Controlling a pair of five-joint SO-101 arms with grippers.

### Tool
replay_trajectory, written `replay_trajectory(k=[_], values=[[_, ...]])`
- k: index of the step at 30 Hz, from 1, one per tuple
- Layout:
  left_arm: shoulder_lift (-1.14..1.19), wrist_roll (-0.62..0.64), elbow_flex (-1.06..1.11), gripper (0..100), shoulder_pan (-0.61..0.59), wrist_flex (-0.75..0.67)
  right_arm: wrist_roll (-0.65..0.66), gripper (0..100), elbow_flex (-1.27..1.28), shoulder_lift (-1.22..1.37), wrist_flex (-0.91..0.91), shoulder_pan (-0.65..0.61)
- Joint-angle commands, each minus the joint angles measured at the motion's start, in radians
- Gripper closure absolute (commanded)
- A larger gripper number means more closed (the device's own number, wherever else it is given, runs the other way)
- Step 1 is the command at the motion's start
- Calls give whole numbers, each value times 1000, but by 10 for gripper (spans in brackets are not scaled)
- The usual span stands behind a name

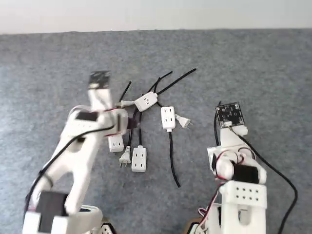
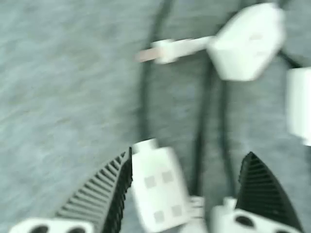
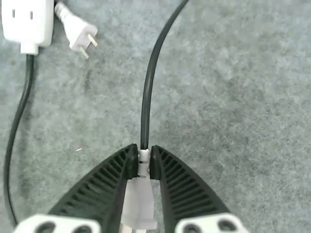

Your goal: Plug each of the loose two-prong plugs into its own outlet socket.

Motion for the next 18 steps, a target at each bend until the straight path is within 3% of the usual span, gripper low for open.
replay_trajectory(k=[1,11,18], values=[[-155,-9,124,663,-127,-83,-8,990,-149,128,27,-7],[-318,-12,440,663,-315,-324,-12,990,-365,530,-21,-1],[-318,-12,443,663,-316,-322,-12,990,-497,780,-128,-1]])
